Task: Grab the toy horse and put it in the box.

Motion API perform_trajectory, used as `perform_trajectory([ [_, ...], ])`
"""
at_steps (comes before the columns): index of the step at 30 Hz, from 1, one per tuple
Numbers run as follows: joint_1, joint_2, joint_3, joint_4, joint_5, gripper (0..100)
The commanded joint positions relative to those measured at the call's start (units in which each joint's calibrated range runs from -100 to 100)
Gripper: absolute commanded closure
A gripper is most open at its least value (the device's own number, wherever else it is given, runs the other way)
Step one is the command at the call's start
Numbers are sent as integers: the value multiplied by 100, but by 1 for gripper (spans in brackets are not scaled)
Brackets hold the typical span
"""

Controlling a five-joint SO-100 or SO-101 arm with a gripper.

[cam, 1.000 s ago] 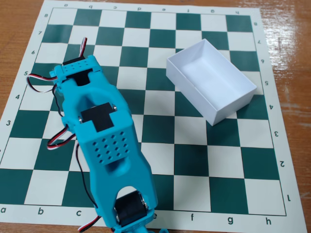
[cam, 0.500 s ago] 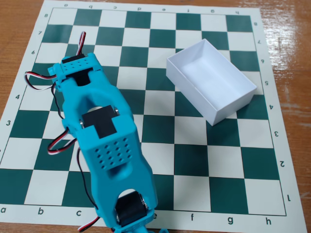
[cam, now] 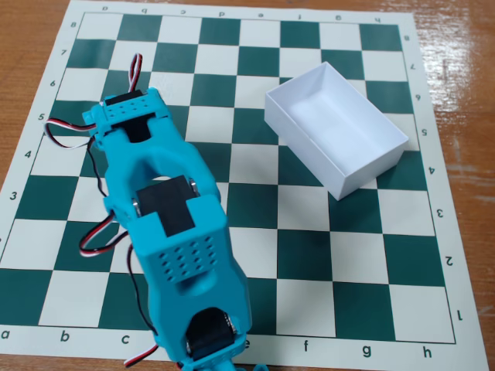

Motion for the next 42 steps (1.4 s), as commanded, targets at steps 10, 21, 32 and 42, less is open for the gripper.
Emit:
perform_trajectory([
  [10,44,-234,14,-19,107,89],
  [21,-13,208,-68,-327,156,66],
  [32,-142,1022,-560,-684,156,83],
  [42,-163,907,-514,-784,165,100],
])
